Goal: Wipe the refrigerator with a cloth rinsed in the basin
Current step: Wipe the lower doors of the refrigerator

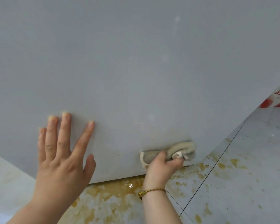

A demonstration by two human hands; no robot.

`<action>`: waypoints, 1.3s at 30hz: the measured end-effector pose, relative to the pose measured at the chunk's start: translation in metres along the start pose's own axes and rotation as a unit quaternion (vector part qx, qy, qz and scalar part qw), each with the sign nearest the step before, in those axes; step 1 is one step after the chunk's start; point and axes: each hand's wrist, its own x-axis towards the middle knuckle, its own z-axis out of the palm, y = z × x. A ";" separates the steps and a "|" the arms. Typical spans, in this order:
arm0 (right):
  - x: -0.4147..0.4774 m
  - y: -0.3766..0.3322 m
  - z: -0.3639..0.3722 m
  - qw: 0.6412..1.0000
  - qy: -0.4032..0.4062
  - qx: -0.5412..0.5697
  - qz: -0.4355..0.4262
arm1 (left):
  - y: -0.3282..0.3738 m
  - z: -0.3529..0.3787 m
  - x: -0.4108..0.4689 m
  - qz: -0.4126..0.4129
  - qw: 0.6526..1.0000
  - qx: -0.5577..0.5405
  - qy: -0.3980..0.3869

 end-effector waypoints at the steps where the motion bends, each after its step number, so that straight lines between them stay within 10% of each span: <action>1: -0.015 -0.006 0.006 0.982 -0.043 -0.030 -0.183 | 0.000 0.000 0.001 0.006 1.000 -0.005 -0.001; 5: -0.034 0.024 0.012 0.664 -0.205 -0.215 -0.686 | -0.012 -0.006 -0.003 0.027 0.999 -0.029 -0.003; 12: 0.004 0.087 -0.019 0.232 -0.367 -0.393 -0.810 | -0.047 -0.016 -0.024 -0.018 1.000 -0.010 0.006; 14: -0.004 0.079 -0.014 0.253 -0.347 -0.373 -0.823 | -0.057 -0.021 -0.027 -0.055 0.998 -0.009 0.016; 18: -0.047 0.036 0.019 0.483 -0.271 -0.204 -0.807 | -0.071 -0.027 -0.030 -0.188 0.980 -0.064 0.020; 20: -0.064 0.021 0.038 0.538 -0.235 -0.170 -0.792 | -0.069 -0.025 -0.030 -0.193 0.978 -0.079 0.014; 23: -0.073 0.035 0.043 0.492 -0.252 -0.197 -0.810 | -0.065 -0.023 -0.028 -0.212 0.973 -0.095 0.011; 28: -0.042 0.088 0.011 0.233 -0.327 -0.303 -0.864 | -0.068 -0.029 -0.030 -0.212 0.973 -0.088 -0.007; 31: -0.007 0.088 -0.010 0.180 -0.375 -0.369 -0.831 | -0.066 -0.032 -0.033 -0.213 0.973 -0.090 -0.017; 36: 0.055 0.075 -0.058 0.240 -0.388 -0.493 -0.741 | -0.068 -0.035 -0.036 -0.199 0.975 -0.087 -0.037; 39: 0.063 0.069 -0.075 0.381 -0.358 -0.547 -0.654 | -0.069 -0.034 -0.036 -0.203 0.974 -0.093 -0.044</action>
